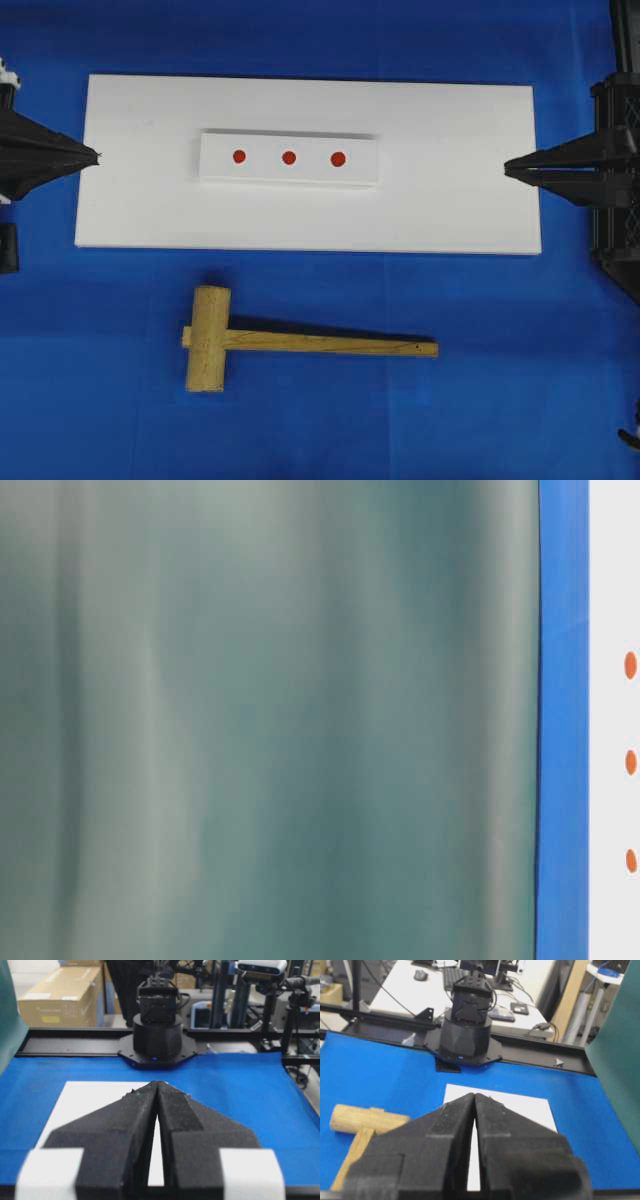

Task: Hit the mark with a hammer.
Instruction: 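Move the right gripper to the wooden mallet handle and grasp it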

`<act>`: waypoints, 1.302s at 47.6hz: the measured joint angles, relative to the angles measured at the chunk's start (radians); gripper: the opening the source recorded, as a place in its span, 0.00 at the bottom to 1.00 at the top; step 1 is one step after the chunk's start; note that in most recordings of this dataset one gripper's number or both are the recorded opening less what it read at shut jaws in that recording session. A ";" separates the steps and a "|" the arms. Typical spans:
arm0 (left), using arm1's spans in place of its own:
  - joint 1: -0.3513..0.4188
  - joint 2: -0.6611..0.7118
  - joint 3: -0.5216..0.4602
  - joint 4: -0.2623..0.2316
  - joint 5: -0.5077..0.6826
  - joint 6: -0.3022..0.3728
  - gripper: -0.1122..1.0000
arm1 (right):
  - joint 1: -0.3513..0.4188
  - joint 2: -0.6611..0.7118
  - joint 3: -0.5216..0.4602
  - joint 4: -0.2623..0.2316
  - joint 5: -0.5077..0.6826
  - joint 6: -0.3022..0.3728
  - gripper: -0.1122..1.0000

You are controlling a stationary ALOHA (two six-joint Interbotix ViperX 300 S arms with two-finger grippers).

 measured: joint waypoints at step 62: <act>0.029 0.012 0.000 -0.017 0.017 -0.014 0.10 | 0.284 0.940 -0.411 0.212 -0.054 0.207 0.88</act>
